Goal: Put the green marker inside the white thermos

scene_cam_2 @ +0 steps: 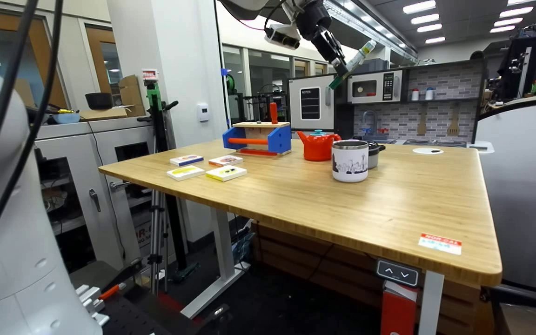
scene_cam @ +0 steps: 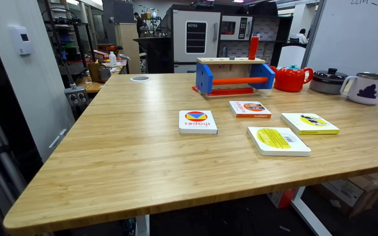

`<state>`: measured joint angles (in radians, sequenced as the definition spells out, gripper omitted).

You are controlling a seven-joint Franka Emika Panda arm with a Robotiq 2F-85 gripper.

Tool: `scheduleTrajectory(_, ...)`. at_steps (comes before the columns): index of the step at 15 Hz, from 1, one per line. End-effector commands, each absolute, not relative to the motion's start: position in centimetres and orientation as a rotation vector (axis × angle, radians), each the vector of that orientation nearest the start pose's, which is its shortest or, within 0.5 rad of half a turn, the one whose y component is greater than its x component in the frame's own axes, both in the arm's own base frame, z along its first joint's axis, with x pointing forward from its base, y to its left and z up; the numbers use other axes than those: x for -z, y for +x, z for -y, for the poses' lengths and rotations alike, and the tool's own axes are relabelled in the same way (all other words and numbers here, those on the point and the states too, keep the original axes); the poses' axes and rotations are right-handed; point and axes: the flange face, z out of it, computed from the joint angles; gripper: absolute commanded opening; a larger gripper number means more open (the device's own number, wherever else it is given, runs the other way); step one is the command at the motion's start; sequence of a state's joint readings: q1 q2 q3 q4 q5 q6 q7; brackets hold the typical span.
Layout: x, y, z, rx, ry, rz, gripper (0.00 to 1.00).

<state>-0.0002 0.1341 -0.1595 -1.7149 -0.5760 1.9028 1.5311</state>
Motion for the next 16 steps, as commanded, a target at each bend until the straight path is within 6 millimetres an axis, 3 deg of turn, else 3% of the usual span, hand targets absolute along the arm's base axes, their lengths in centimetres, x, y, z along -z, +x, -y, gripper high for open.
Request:
scheduleTrajectory(1, -52.0, 58.6, 12.7, 0.82, -2.53, -2.407, 0.06)
scheduleTrajectory(5, -51.0, 57.6, 10.9, 0.518, -2.651, -2.216, 0.06)
scheduleTrajectory(9, -50.9, 56.6, 10.9, 0.456, -2.673, -2.332, 0.06)
scheduleTrajectory(10, -46.7, 58.3, 11.7, 0.429, -2.677, -2.333, 0.06)
scheduleTrajectory(12, -44.4, 58.8, 12.6, 0.423, -2.681, -2.377, 0.06)
scheduleTrajectory(16, -40.2, 61.6, 14.4, 0.614, -2.625, -2.438, 0.06)
